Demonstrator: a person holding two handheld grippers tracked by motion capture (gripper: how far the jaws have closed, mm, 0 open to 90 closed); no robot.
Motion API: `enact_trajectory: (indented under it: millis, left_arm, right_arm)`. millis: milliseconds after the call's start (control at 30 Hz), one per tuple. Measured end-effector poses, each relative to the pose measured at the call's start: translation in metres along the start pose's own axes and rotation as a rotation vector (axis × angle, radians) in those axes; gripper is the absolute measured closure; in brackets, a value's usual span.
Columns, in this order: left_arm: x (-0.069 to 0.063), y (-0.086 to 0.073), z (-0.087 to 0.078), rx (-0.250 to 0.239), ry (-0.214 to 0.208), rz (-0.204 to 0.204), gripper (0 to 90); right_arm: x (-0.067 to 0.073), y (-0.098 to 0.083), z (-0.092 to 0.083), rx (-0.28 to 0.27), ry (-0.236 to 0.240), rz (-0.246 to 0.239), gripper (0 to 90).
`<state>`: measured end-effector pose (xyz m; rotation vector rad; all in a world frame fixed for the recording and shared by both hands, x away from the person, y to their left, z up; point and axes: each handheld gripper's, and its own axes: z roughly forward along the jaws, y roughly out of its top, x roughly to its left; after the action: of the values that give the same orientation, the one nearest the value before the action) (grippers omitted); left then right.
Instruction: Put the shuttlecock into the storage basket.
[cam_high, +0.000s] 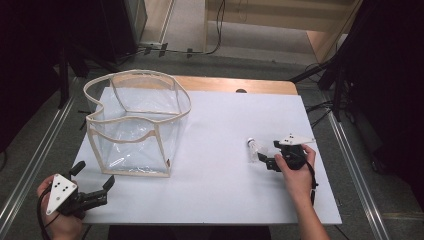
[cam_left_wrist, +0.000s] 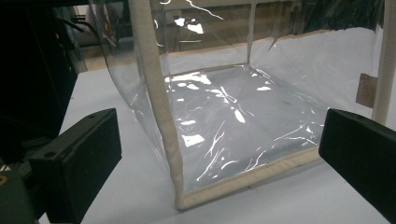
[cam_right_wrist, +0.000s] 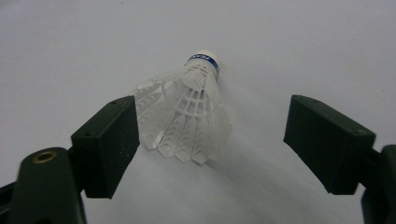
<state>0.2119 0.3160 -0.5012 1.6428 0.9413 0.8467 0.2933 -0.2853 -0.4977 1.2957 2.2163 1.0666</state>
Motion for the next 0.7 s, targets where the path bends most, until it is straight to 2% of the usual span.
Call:
enact_trajectory:
  millis: [100, 167, 433, 533, 700]
  left_arm:
    - [0.0, 0.0, 0.0, 0.0, 0.0, 0.0, 0.0]
    - [0.0, 0.0, 0.0, 0.0, 0.0, 0.001, 0.0]
    - [0.0, 0.0, 0.0, 0.001, 0.0, 0.002, 0.0]
    - [0.0, 0.0, 0.0, 0.0, 0.0, 0.002, 0.0]
    - [0.0, 0.0, 0.0, 0.0, 0.0, 0.002, 0.0]
  right_arm:
    - [0.0, 0.0, 0.004, 0.016, -0.009, -0.004, 21.4]
    - [0.0, 0.0, 0.006, 0.024, -0.028, 0.001, 29.1]
    - [-0.001, 0.0, 0.015, 0.035, -0.069, 0.012, 39.3]
    - [0.0, 0.0, 0.018, 0.036, -0.058, 0.024, 47.0]
    - [0.0, -0.001, 0.024, 0.049, -0.057, 0.027, 52.1]
